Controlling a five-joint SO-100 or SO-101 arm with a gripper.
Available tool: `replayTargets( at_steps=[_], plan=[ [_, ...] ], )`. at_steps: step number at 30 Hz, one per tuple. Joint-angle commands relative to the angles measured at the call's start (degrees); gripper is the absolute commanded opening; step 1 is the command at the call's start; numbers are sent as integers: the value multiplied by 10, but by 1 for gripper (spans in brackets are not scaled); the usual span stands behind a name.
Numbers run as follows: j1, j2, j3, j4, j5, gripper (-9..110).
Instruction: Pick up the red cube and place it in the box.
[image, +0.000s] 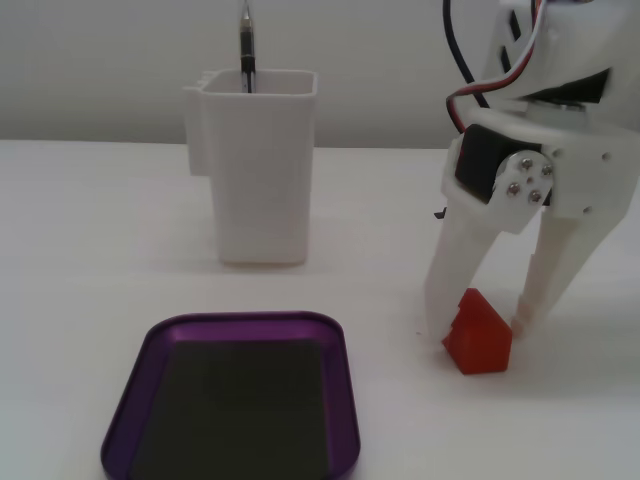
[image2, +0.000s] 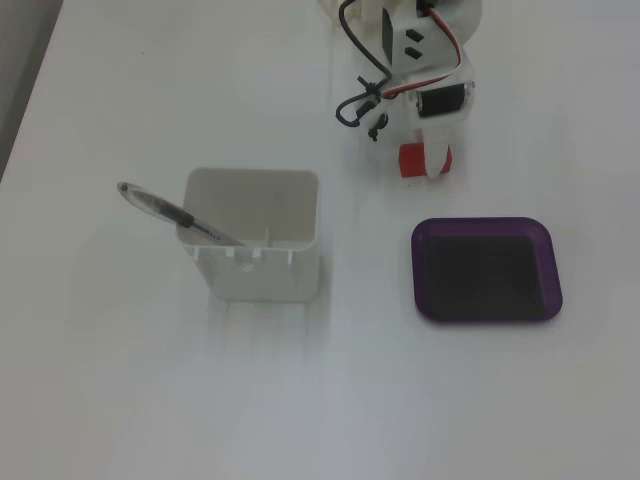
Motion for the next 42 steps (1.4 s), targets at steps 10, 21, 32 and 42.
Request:
replayTargets(
  at_steps=[10, 21, 32, 42],
  plan=[
    [-1, -7, -3, -21, -37, 3],
    [-7, 22, -107, 49, -50, -1],
    [-32, 130, -339, 62, -69, 0],
    [-37, -100, -473, 64, -13, 0]
  ],
)
